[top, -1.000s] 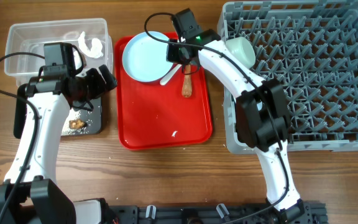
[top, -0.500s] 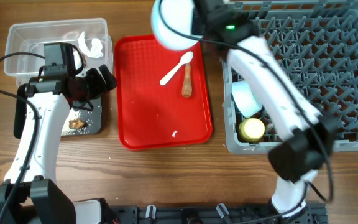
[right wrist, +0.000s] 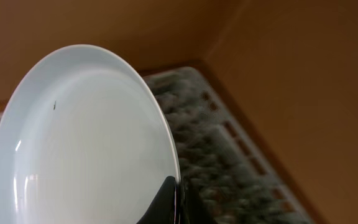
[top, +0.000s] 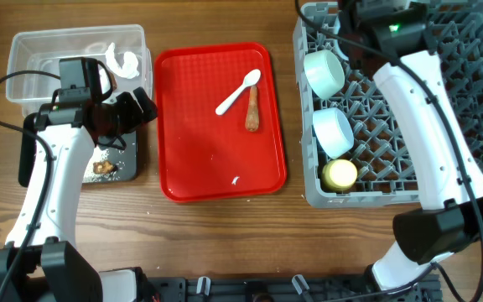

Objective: Sort waste into correct bins and load items into the dishwasher rack
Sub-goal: 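Lift the plate into the rack and stand it upright in a slot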

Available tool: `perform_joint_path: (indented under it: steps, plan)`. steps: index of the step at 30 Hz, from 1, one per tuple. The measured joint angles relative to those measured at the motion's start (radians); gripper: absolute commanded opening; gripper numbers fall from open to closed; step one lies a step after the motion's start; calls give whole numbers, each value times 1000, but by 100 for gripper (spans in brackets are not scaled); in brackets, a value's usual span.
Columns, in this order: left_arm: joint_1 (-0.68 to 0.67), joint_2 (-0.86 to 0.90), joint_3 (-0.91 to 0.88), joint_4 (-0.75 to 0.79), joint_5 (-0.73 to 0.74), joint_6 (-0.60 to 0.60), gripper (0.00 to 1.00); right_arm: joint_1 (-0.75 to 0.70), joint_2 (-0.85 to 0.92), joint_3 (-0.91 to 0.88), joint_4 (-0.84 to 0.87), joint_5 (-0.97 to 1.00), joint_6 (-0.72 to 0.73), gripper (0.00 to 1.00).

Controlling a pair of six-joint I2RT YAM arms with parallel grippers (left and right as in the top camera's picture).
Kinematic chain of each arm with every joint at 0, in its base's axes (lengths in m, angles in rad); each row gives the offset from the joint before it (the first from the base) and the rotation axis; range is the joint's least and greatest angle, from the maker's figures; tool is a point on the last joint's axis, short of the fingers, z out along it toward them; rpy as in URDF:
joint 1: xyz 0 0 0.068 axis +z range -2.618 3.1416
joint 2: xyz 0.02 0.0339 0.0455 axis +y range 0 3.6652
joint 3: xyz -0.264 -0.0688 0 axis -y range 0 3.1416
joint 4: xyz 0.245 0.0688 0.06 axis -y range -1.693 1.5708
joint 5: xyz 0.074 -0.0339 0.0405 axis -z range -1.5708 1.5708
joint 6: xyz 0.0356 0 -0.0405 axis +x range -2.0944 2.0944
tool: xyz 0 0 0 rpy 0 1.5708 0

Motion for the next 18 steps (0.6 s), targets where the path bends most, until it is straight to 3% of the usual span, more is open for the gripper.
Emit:
perform_joint_path:
  steps: [18]
  plan:
    - [0,0,0,0,0,0,100,-49,18,0,44,61,-534,4]
